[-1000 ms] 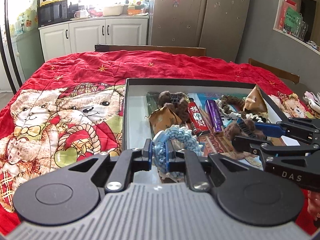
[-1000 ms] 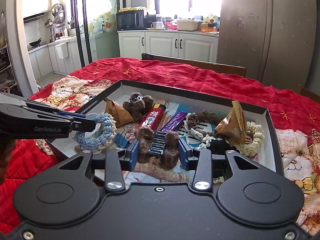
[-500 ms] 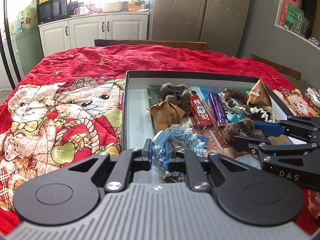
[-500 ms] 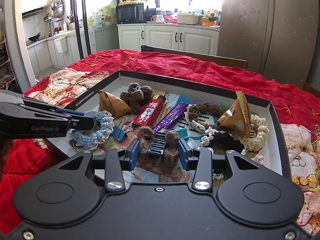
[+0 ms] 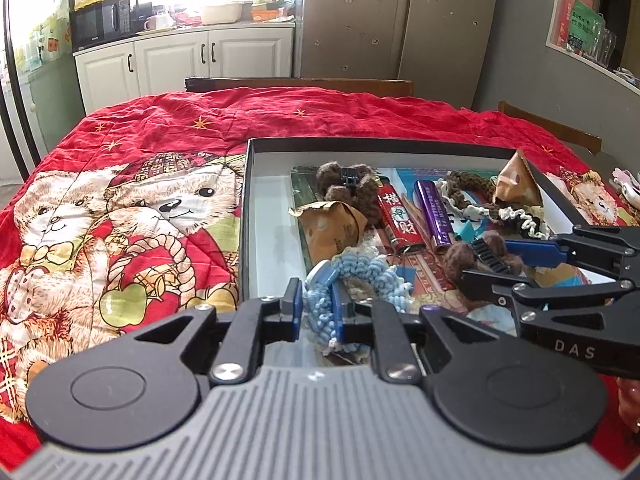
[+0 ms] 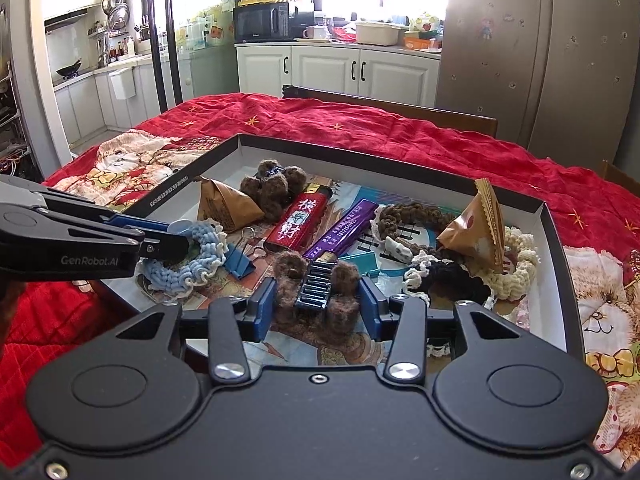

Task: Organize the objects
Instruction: 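Lower the blue crochet ring into the box and open the left gripper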

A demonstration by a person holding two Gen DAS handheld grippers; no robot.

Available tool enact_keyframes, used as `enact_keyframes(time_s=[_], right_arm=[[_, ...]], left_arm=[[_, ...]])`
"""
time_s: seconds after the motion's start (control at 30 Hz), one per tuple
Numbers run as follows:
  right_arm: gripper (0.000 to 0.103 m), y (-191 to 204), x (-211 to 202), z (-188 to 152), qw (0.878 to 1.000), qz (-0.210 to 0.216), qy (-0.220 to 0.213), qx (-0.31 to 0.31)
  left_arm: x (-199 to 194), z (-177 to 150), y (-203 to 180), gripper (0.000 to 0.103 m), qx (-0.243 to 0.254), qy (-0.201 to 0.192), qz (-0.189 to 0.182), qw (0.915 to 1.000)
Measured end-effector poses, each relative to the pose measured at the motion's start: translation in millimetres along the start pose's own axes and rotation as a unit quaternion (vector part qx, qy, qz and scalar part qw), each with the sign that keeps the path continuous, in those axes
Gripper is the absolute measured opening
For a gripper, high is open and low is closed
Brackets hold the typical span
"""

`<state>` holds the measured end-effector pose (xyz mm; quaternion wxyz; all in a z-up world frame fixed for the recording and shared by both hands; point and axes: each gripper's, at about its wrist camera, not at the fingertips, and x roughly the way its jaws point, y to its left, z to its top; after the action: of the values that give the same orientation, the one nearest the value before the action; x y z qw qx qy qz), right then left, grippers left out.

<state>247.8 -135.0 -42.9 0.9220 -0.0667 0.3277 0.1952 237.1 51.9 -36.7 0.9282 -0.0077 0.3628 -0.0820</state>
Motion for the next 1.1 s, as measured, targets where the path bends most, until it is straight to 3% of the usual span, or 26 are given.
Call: enact_keyframes(time_s=[0.27,0.83,1.1], right_arm=[[0.047,-1.5,-13.9,2.3,1.000,0.002,-0.014,0.005],[0.052,8.7,-74.2,8.4,0.999,-0.004,-0.049,-0.009],[0.055,2.1,-105.4,6.0,0.998,-0.005,-0.059,0.007]], left_arm=[[-18.8,2.6,-3.0,0.058,0.002,-0.020,0.000,0.9998],[-73.8,5.2,-14.6,0.070,0.007,-0.057,-0.006,0.9983],[-99.3,3.3,-20.7,0.085,0.010,-0.070,-0.007,0.9975]])
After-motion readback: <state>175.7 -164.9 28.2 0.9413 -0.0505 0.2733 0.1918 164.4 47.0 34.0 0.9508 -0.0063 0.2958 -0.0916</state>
